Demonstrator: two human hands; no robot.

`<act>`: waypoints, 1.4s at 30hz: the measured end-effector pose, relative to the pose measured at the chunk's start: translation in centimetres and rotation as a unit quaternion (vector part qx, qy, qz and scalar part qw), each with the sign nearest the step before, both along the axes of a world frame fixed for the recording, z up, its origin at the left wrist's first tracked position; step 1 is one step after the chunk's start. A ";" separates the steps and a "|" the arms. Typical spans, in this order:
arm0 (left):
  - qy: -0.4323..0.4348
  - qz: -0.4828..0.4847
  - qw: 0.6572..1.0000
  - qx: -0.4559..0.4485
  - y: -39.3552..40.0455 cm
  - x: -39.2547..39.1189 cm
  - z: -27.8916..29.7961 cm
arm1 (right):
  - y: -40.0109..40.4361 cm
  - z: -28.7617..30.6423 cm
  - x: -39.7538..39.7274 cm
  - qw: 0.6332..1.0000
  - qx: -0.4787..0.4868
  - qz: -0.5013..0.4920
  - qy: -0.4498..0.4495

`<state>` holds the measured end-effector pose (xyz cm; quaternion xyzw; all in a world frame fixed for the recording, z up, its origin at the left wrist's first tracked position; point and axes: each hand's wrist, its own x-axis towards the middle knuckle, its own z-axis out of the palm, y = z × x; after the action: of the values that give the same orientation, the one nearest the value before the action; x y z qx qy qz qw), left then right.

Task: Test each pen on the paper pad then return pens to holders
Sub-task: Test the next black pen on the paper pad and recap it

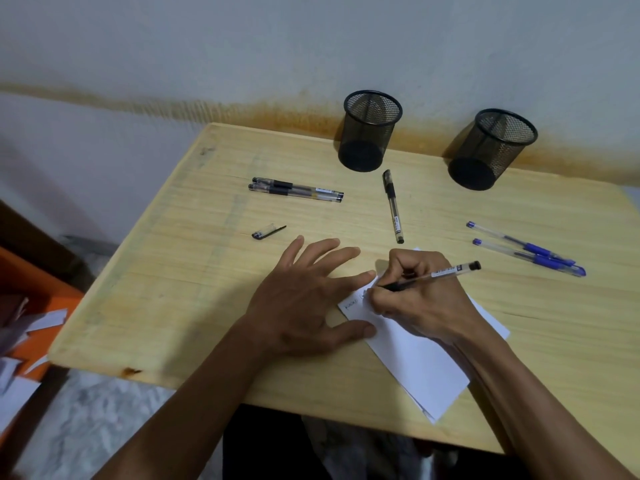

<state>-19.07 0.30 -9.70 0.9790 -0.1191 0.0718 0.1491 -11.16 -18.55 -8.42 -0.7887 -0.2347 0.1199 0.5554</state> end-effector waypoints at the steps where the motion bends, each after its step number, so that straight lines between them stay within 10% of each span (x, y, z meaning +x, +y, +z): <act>1: 0.001 0.001 1.000 -0.001 0.0 0.0 0.0 | 0.0 0.0 0.0 1.000 0.005 -0.003 0.007; 42: 0.002 0.003 1.000 0.004 0.0 -0.1 0.0 | 0.0 -0.2 -0.2 0.998 0.052 -0.028 0.034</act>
<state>-19.14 0.28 -9.68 0.9801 -0.1162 0.0696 0.1451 -11.35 -18.54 -8.64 -0.7602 -0.1996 0.1190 0.6068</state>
